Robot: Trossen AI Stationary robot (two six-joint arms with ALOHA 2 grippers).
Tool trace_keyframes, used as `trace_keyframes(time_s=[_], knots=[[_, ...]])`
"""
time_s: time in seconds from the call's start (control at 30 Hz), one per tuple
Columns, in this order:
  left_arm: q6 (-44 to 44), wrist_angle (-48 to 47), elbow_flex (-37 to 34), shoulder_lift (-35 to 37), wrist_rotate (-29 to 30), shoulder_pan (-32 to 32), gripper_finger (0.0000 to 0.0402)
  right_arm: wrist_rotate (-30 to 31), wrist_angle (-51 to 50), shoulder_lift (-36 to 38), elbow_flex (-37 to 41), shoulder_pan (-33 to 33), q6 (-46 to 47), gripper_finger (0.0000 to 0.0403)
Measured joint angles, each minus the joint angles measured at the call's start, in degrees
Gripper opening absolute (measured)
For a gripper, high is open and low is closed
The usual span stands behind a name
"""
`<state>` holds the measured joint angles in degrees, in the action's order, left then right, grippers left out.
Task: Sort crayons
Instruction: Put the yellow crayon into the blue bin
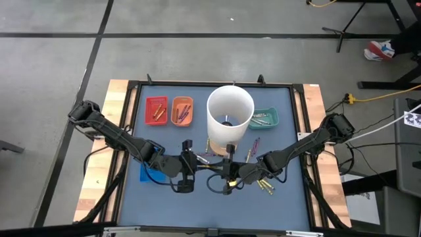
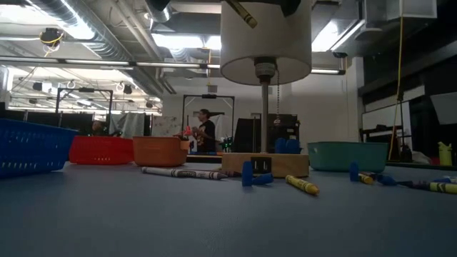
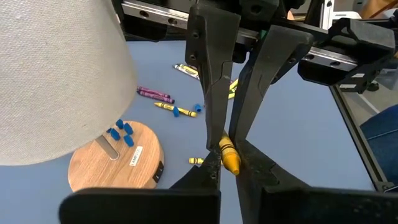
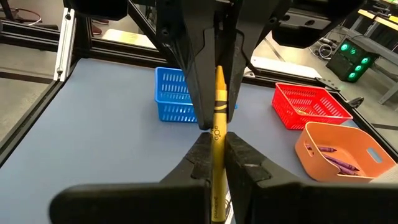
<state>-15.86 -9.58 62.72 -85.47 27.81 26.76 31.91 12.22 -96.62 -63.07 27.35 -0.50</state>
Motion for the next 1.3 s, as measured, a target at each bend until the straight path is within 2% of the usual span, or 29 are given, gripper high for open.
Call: trace_keyframes(time_s=[0.33, 0.67, 0.8, 0.9, 1.13, 1.3], knots=[[0.0, -0.2, 0.0, 0.0, -0.4, 0.0, 0.0012, -1.2, -0.6, 0.0, 0.0, 0.0, 0.0, 0.0029], [-0.1, -1.5, 0.0, -0.1, -0.3, 0.0, 0.0013, -2.1, -2.8, 0.0, 0.0, 0.0, 0.0, 0.0112], [-0.5, -5.3, 0.0, -0.1, -0.3, 0.0, 0.0013, -2.2, -9.8, 0.0, 0.0, 0.0, 0.3, 0.0121], [-2.4, -9.5, 0.0, -0.1, -0.3, 0.0, 0.0013, -4.7, -17.1, 0.0, 0.0, 0.0, 0.4, 0.0121], [-12.3, -20.3, 0.0, -0.1, -2.2, 0.0, 0.0013, -13.3, -33.8, 0.0, 0.0, 0.0, 5.7, 0.0121], [-20.2, -27.5, 0.0, 0.3, -6.1, 0.1, 0.0013, -14.6, -42.7, 0.0, 0.0, 0.0, 8.5, 0.0121]])
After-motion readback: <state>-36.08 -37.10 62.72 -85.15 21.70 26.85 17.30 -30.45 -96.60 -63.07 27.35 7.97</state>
